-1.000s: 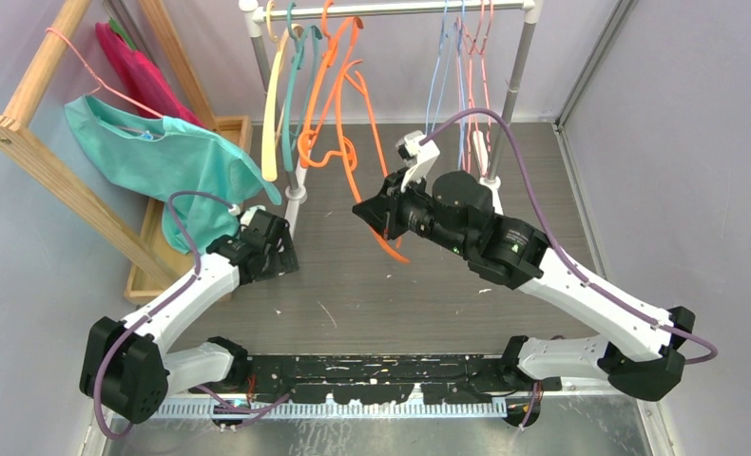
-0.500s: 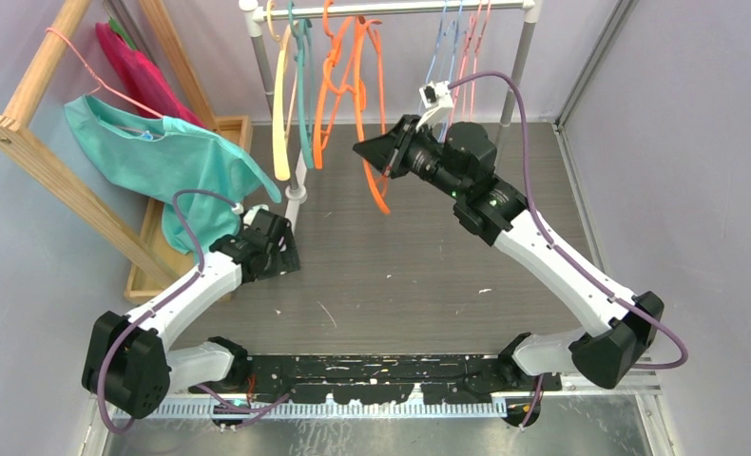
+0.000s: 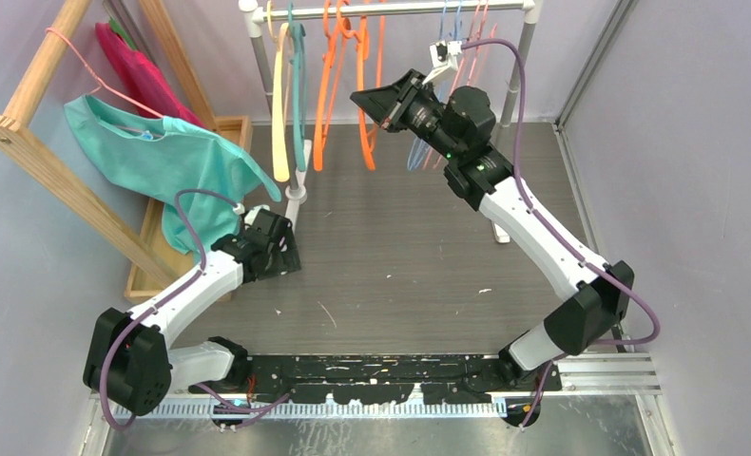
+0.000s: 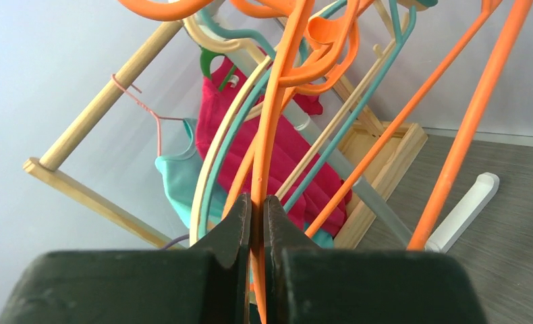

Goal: Organize the hangers

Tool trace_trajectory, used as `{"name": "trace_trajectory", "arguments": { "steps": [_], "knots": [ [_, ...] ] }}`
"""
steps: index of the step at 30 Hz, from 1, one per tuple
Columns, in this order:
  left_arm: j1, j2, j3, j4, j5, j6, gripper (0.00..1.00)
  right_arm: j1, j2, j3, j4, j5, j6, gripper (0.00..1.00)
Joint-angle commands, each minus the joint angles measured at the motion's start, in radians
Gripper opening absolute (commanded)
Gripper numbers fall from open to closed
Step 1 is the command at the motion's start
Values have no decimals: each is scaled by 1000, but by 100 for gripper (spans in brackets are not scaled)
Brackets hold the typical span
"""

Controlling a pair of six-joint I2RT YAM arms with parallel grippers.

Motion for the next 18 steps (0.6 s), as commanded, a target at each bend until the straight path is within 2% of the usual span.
{"name": "trace_trajectory", "arguments": {
  "steps": [1, 10, 18],
  "knots": [
    [5, -4, -6, 29, -2, 17, 98, -13, 30, 55, 163, -5, 50, 1],
    [5, -37, -15, 35, -1, 21, 98, -54, 95, 53, 252, -5, 129, 1],
    [5, -41, -14, 39, 1, 24, 98, -64, 149, 82, 199, -10, 132, 2]
  ]
}}
